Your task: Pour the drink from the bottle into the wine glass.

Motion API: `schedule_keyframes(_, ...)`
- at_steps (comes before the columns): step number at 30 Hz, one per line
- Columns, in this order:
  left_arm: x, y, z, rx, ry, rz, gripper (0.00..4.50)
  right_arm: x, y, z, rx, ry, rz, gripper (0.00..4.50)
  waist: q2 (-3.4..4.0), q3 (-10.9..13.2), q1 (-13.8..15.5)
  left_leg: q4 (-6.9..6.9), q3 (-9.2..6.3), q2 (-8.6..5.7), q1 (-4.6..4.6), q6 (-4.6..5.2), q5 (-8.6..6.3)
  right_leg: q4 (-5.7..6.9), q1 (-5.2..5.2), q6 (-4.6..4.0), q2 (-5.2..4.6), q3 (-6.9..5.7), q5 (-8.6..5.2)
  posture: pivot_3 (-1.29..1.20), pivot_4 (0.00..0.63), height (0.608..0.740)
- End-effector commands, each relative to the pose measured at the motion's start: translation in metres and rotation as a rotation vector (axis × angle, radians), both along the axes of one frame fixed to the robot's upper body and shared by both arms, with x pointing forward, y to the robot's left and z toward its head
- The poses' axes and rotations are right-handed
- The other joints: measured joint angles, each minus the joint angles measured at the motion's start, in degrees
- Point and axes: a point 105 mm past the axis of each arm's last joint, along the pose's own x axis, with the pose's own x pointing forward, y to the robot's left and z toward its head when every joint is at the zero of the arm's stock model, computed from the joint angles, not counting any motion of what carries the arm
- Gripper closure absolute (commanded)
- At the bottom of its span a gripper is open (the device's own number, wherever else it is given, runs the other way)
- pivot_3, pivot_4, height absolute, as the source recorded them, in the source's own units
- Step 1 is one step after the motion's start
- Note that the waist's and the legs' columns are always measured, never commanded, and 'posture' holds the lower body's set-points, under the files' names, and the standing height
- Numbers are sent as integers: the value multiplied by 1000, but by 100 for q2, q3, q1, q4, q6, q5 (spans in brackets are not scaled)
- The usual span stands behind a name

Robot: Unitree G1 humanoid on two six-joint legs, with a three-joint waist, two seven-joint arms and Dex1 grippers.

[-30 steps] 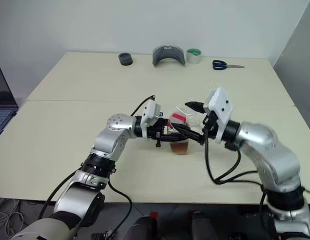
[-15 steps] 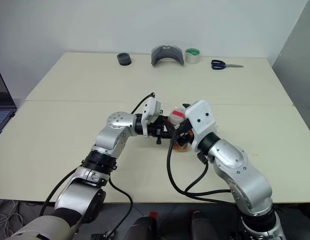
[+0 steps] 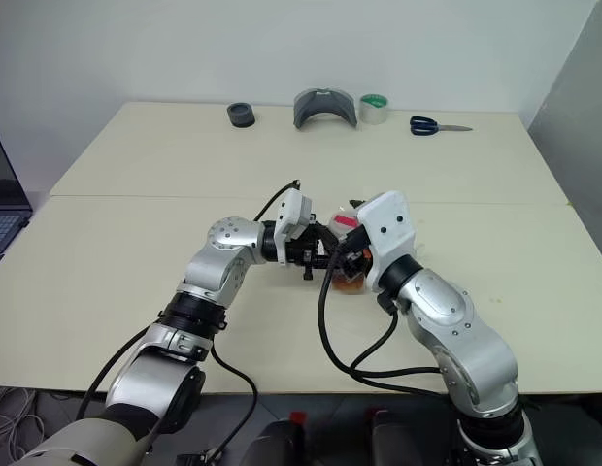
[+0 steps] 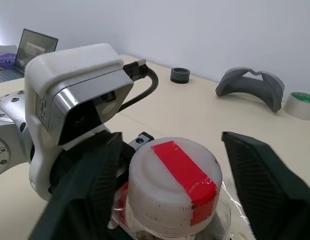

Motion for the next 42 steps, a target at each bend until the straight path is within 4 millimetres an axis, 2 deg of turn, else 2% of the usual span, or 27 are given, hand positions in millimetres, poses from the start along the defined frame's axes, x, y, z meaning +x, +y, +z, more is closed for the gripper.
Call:
schedule_keyframes(1,-1,0,14,-27,-54,-9,2736,-7,-1,17,33,-75,15,2575,0,0,0,0,0,0,0,0,0,0,0,0,0,0,0,0,150,740)
schedule_keyframes(4,-1,1,14,-26,-54,-10,2738,-9,1,16,20,-78,49,2616,0,0,0,0,-1,1,0,0,0,0,0,0,0,-1,0,0,150,740)
schedule_keyframes(8,-2,2,14,-23,-52,-13,2738,-10,1,12,-56,-86,184,2616,0,0,0,1,1,-2,0,0,0,-1,1,0,0,0,0,0,150,740)
schedule_keyframes(13,-5,4,14,-4,-49,-42,2739,-7,-16,9,-194,55,545,2616,2,2,-7,3,6,-2,5,2,0,-1,7,1,1,-1,1,0,150,740)
schedule_keyframes(17,-4,3,15,-1,-57,-44,2739,5,-25,10,-244,88,568,2616,2,2,-7,-4,-2,4,6,3,0,-2,6,-4,5,-7,-2,0,150,740)
schedule_keyframes(18,-4,3,16,-1,-57,-44,2740,6,-26,9,-256,88,565,2616,2,3,-7,-4,-2,4,4,3,-1,-2,4,-6,5,-7,-3,0,150,740)
schedule_keyframes(22,-2,3,16,0,-59,-24,2744,18,-41,22,-230,10,403,1265,2,3,-5,-1,2,-2,-2,2,-1,-3,2,-5,-3,-3,-3,0,150,740)
schedule_keyframes(26,-1,4,15,0,-53,-12,2757,3,-44,31,-215,-18,347,0,2,3,10,0,-1,-2,-3,2,0,-2,2,-5,-6,-5,-2,0,150,740)
schedule_keyframes(29,1,3,14,0,-46,-8,2757,-8,-38,33,-151,-33,263,0,2,3,11,-1,-4,-2,-4,1,0,-3,3,-5,-6,-6,-3,0,150,740)
schedule_keyframes(32,3,1,14,-5,-42,-3,2757,-15,-24,24,-102,-25,178,0,2,2,-2,-1,-3,2,-2,1,0,0,1,-5,-4,-4,-3,0,150,740)
schedule_keyframes(36,4,0,14,-4,-41,-6,2757,-11,-13,16,-67,-31,38,0,3,2,-2,1,-3,2,0,0,1,5,-1,-4,0,-3,-3,0,150,740)
schedule_keyframes(42,4,-4,15,1,-44,-21,2757,-3,-6,14,-40,-43,-44,0,3,2,2,-1,-2,-1,-3,0,1,1,-1,-4,0,-3,-2,0,150,740)
